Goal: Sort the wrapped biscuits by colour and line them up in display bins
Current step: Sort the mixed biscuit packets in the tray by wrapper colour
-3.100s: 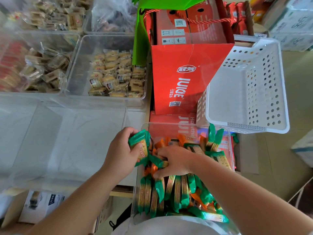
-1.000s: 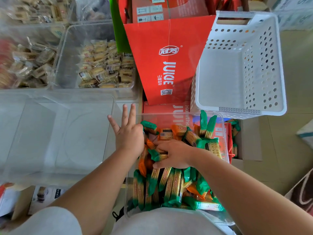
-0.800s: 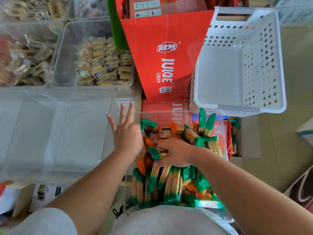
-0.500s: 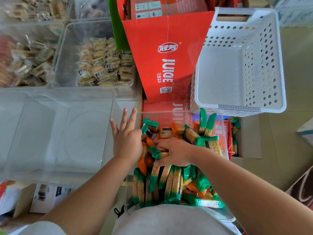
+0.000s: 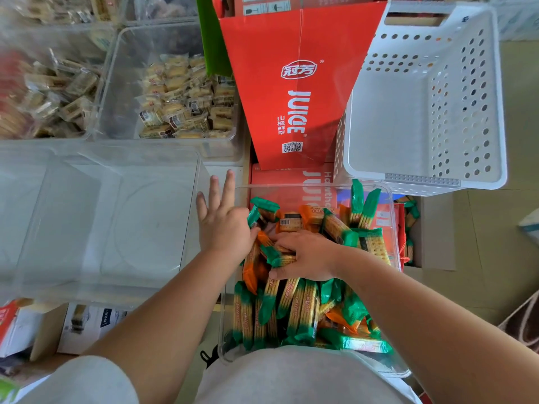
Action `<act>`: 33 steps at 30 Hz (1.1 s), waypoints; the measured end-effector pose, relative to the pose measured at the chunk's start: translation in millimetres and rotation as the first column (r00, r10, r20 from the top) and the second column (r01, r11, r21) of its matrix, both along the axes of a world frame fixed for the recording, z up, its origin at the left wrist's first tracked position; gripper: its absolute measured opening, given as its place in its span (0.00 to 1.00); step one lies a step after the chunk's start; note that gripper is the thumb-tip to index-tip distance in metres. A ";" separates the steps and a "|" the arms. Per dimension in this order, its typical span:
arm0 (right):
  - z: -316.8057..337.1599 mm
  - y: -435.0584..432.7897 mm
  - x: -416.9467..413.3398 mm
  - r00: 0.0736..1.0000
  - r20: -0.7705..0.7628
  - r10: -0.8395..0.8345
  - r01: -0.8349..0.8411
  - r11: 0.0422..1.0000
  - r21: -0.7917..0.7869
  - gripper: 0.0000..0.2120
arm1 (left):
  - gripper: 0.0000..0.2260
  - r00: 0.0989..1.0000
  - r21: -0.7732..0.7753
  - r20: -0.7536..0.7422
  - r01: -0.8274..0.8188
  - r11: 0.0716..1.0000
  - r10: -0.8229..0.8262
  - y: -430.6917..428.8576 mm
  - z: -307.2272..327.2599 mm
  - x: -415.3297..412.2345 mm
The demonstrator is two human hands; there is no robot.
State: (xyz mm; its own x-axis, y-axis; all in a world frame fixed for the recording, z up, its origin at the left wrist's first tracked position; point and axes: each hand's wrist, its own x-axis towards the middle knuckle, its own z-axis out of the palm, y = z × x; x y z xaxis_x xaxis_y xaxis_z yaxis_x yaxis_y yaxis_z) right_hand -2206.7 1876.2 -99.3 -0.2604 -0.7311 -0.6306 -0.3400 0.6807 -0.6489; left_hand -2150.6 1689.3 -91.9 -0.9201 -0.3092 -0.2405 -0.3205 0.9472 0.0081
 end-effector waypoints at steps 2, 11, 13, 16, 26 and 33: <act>-0.8 0.2 0.6 1.000 -0.003 -0.009 0.009 1.000 0.005 0.27 | 0.04 1.000 0.041 -0.007 -0.006 0.999 0.006 1.9 -5.0 -3.7; 2.2 0.6 0.8 1.000 -0.024 0.007 -0.007 1.000 0.002 0.30 | 0.08 0.948 -0.056 -0.150 0.274 0.960 -0.280 -2.8 1.4 -12.4; 2.1 1.3 2.3 0.999 -0.021 -0.034 0.033 0.999 -0.025 0.30 | 0.13 0.961 -0.078 -0.104 0.250 0.965 -0.257 -3.6 4.2 -25.2; 3.4 2.6 5.0 0.986 -0.018 -0.163 0.162 0.985 -0.061 0.30 | 0.18 0.968 -0.060 -0.077 0.236 0.970 -0.240 -5.5 8.3 -32.8; 18.2 -14.6 -6.0 0.943 0.088 -0.322 0.304 0.937 0.170 0.16 | 0.14 0.917 0.222 -0.031 0.395 0.892 -0.398 16.8 13.0 33.6; 26.5 -41.8 -24.3 0.878 0.240 -0.415 0.348 0.896 0.275 0.26 | 0.12 0.979 0.351 0.068 0.156 0.923 -0.191 28.5 32.6 53.0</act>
State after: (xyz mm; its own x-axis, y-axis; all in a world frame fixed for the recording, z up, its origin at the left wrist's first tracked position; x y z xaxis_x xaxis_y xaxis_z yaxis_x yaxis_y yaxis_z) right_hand -2231.0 1834.4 -72.8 -0.2756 -0.4474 -0.8508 0.1521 0.8536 -0.4982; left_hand -2097.6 1717.8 -59.3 -0.9180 -0.0301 -0.3954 -0.1676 0.9331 0.3181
